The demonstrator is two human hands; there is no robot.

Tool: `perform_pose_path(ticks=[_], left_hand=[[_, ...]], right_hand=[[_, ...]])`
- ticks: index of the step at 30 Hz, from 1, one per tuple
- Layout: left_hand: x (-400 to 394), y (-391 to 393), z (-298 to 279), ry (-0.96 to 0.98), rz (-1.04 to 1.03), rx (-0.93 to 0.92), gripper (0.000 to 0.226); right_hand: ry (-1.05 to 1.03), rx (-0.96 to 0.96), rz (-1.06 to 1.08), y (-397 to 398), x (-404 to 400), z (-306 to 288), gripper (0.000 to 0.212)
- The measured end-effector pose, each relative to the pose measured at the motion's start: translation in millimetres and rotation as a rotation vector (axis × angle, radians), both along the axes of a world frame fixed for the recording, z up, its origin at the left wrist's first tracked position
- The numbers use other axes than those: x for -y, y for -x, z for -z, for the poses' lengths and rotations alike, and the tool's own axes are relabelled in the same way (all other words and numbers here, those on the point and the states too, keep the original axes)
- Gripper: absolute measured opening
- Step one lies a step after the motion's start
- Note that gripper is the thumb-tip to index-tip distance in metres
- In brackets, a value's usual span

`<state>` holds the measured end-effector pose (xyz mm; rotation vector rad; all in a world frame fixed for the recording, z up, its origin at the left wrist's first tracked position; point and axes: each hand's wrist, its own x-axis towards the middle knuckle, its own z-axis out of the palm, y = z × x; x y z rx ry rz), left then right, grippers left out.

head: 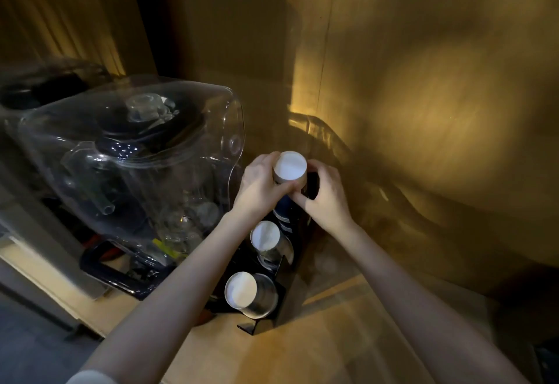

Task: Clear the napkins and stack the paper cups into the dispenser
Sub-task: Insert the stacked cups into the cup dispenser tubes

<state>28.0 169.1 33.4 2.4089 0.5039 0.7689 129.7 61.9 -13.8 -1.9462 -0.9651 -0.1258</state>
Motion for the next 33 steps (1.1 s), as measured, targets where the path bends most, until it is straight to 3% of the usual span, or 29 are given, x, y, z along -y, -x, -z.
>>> perform_pose_path(ticks=[6, 12, 17, 22, 24, 28, 33], left_hand=[[3.6, -9.3, 24.5, 0.074, -0.019, -0.104, 0.055], [1.3, -12.8, 28.8, 0.041, -0.046, -0.217, 0.068], [1.6, -15.7, 24.3, -0.009, -0.016, -0.329, 0.069], [30.9, -10.0, 21.2, -0.351, 0.059, -0.212, 0.047], [49.6, -9.8, 21.6, -0.391, 0.159, -0.166, 0.046], [91.6, -14.9, 29.9, -0.438, 0.311, -0.167, 0.054], [157.0, -16.6, 56.3, -0.499, 0.504, -0.243, 0.060]], right_hand=[[0.212, 0.012, 0.055, 1.1, 2.0, 9.4, 0.061], [0.336, 0.023, 0.038, 4.7, 1.8, 6.1, 0.062], [0.462, 0.197, 0.006, 9.2, 9.2, -9.3, 0.058], [0.559, 0.423, 0.012, 14.4, 37.1, -18.5, 0.052], [0.589, 0.469, 0.059, 17.9, 56.1, -19.8, 0.052], [0.631, 0.430, 0.172, 28.6, 110.8, -15.7, 0.056], [0.662, 0.248, 0.367, 47.0, 197.6, 6.8, 0.060]])
